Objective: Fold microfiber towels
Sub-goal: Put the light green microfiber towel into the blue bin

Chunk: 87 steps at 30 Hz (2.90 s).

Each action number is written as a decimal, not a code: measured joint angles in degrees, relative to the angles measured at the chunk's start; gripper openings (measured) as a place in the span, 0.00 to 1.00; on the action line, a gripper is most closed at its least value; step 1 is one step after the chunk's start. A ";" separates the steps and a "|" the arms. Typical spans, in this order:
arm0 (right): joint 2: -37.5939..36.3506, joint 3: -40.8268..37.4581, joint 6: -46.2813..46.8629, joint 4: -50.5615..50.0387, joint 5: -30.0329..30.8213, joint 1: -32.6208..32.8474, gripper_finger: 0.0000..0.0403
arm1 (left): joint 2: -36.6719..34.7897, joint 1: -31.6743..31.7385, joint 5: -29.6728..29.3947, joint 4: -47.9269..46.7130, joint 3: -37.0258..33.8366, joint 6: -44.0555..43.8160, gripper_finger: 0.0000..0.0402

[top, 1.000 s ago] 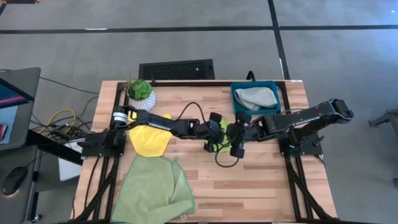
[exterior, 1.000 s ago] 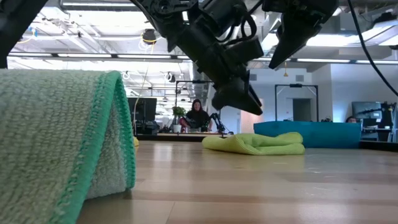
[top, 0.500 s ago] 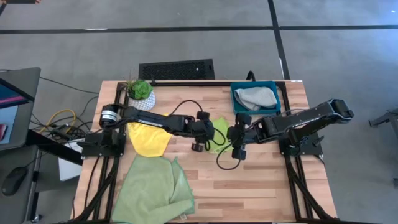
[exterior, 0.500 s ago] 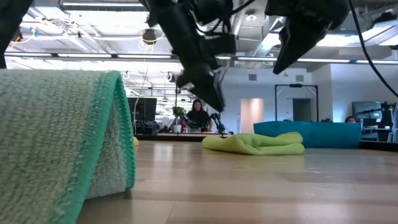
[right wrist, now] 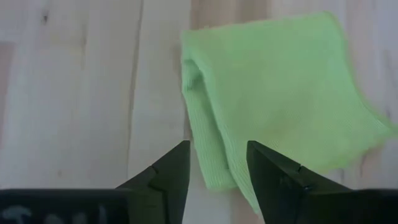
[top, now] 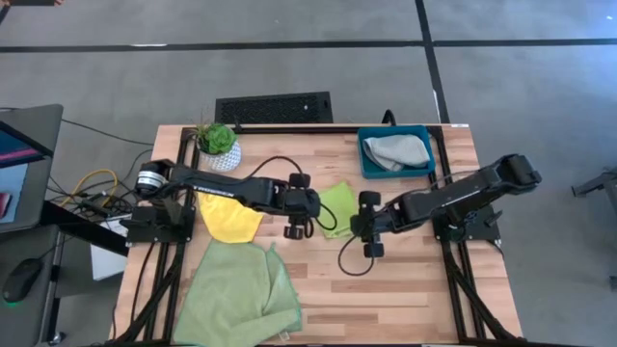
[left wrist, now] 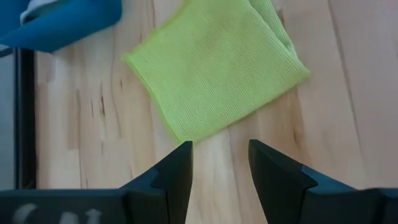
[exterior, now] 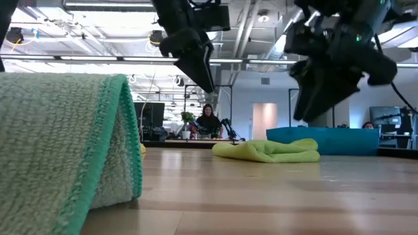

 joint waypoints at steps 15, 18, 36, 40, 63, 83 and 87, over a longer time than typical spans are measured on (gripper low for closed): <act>12.84 4.87 -1.15 -1.33 -0.02 0.24 0.45 | -0.21 -1.72 -3.06 -1.29 -0.02 -2.78 0.37; 14.70 6.21 -2.63 -2.46 0.02 0.20 0.47 | -0.19 -1.72 -3.04 -1.59 -0.02 -3.27 0.37; 17.25 9.43 -5.58 -7.39 0.89 0.29 0.60 | -0.13 -1.74 -2.80 -2.05 -0.02 -3.26 0.37; 14.13 11.66 -5.56 -8.73 1.11 0.59 0.60 | -0.13 -1.74 -2.78 -2.04 -0.02 -3.21 0.37; 21.99 11.86 -6.13 -9.71 3.41 -0.93 0.59 | -0.11 -1.74 -2.37 -2.00 -0.02 -3.73 0.37; 23.58 11.63 -0.07 -8.39 5.06 -1.66 0.17 | -0.10 -1.74 -2.32 -1.98 -0.02 -4.01 0.37; 23.91 11.49 2.78 -7.65 8.26 -1.70 0.04 | -0.11 -1.80 -2.32 -2.00 -0.02 -4.17 0.37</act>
